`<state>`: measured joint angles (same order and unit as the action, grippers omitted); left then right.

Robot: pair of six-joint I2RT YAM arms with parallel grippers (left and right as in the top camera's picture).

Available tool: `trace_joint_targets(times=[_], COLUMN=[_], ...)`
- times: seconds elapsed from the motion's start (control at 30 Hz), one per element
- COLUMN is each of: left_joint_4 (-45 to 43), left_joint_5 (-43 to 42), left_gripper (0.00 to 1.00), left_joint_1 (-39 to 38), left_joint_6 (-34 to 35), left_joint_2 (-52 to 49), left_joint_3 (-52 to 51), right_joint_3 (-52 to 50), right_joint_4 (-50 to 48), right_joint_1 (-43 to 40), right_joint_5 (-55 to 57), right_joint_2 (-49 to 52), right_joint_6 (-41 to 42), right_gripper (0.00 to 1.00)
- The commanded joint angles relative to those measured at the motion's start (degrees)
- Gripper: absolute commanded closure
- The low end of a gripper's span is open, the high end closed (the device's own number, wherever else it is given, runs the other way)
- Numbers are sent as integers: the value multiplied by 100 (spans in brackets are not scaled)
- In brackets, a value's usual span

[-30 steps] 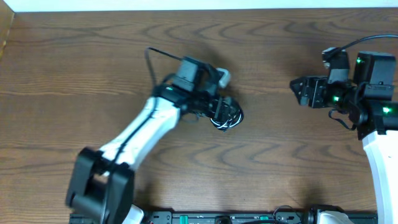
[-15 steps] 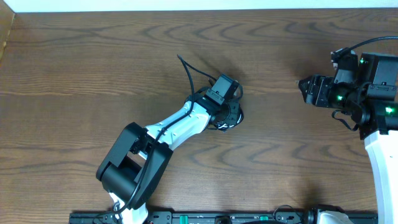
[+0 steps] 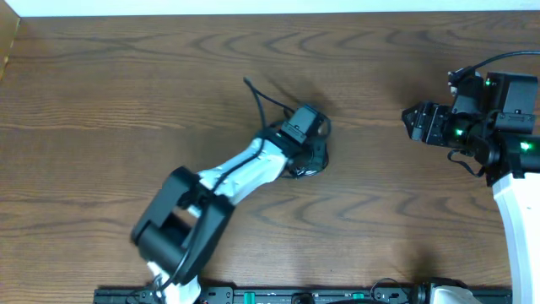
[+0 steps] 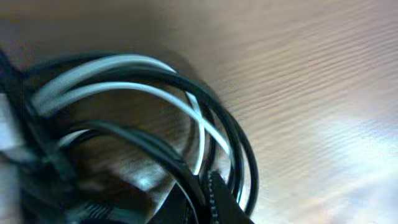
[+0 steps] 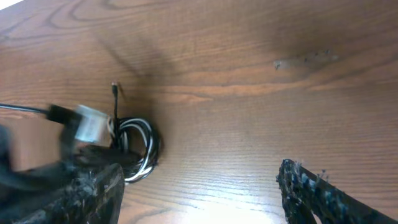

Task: Untangle cables
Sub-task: 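Move both grippers toward the tangled black and white cable coil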

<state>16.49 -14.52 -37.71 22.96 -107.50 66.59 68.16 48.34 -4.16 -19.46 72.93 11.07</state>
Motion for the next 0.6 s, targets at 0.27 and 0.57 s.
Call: trace_joint_targets(times=[0.27, 0.57], left_joint_4=[15, 55], left_joint_5=[-2138, -1947], left_gripper=[93, 92], left_joint_1=[981, 1176], left_joint_6=[544, 525], left_joint_2=[1976, 1974], left_joint_3=[256, 254], right_joint_3=[-46, -46], right_joint_4=[-656, -758], right_joint_1=[732, 1355], right_joint_5=[-1563, -1241], right_joint_2=[411, 938], right_joint_6=[435, 2203], right_gripper=[30, 25])
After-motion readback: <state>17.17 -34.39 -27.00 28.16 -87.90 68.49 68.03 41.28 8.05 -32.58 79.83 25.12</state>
